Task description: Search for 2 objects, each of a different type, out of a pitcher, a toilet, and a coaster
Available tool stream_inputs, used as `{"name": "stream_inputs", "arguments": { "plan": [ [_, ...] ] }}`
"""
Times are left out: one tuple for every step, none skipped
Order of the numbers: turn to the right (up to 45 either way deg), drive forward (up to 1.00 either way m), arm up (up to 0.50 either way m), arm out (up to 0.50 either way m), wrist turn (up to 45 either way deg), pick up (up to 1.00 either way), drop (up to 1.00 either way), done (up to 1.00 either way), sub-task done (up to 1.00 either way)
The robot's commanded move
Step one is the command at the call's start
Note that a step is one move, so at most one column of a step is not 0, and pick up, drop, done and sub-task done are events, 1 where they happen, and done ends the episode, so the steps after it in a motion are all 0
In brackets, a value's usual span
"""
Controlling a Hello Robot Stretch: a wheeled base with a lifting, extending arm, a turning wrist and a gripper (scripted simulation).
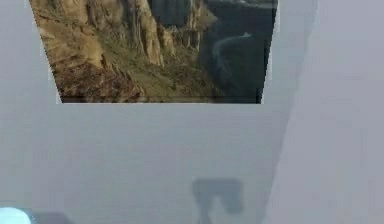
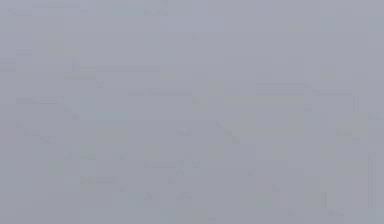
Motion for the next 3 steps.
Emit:
{"name": "stream_inputs", "arguments": {
  "plan": [
    [-45.0,0.0,0.0,0.0,0.0,0.0,0.0,0.0,0.0],
    [-15.0,0.0,0.0,0.0,0.0,0.0,0.0,0.0,0.0],
    [0.0,0.0,0.0,0.0,0.0,0.0,0.0,0.0,1.0]
  ]
}}
